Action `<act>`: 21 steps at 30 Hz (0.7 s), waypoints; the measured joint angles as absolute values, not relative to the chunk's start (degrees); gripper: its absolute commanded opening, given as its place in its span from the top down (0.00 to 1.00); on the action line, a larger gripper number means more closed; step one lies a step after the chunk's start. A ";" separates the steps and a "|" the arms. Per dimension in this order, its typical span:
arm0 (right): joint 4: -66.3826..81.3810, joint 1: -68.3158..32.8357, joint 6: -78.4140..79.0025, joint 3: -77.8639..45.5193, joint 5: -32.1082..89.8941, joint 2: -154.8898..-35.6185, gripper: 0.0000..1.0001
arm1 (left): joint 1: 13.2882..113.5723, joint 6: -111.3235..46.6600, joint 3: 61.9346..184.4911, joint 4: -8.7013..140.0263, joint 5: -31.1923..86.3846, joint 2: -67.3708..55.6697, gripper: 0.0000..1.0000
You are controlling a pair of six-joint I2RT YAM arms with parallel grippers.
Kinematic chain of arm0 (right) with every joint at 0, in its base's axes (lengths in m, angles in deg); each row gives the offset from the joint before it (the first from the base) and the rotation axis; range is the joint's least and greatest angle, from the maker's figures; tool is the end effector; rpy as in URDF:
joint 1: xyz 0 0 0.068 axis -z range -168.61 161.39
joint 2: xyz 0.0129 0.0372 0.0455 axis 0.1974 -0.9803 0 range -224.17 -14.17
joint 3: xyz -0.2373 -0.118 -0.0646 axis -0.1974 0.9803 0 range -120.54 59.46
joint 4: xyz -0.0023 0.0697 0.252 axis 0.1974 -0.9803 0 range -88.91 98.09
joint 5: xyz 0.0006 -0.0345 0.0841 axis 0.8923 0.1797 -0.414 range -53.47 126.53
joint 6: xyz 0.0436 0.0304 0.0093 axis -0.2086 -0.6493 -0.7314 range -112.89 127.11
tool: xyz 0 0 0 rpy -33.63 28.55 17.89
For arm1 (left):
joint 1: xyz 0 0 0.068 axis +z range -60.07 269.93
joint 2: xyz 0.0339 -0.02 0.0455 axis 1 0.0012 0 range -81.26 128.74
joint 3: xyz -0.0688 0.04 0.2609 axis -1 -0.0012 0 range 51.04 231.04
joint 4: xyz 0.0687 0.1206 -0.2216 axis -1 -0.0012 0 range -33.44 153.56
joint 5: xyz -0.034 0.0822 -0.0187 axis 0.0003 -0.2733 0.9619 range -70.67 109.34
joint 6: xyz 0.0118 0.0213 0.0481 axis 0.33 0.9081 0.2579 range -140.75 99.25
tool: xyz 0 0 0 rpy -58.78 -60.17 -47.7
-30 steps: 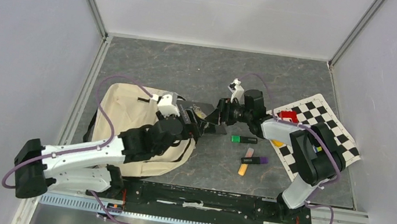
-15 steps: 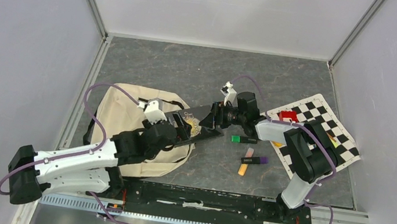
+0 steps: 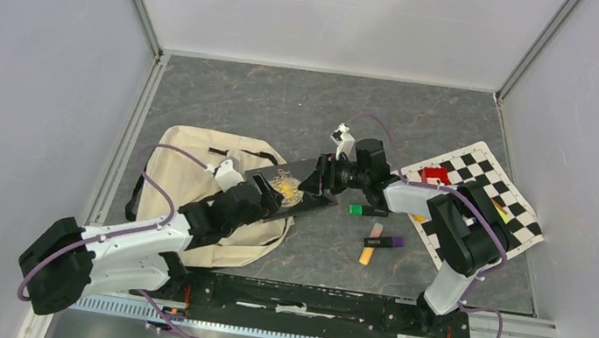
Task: Pack the student bag
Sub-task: Pick up the book from the center of the board.
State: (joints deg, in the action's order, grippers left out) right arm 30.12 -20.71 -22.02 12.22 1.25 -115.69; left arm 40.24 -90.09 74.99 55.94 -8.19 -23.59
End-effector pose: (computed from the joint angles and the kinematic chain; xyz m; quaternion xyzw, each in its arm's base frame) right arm 0.2870 0.2042 0.1532 -0.1679 0.8304 0.4628 0.2609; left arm 0.1390 -0.1382 0.1807 -0.2476 0.8553 -0.2349 0.3899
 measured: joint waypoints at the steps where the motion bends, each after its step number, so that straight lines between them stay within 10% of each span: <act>1: 30.12 -20.78 -22.02 12.20 1.25 -115.71 0.26 | 40.54 -90.25 74.79 57.19 -7.45 -22.95 0.11; 14: 27.62 -21.19 -21.23 10.97 1.81 -114.51 0.22 | 41.92 -91.23 67.36 71.81 -4.54 -27.78 0.85; 21: 15.91 -22.28 -16.57 8.15 4.39 -109.98 0.12 | 41.90 -83.73 67.38 67.39 -3.54 -41.44 0.98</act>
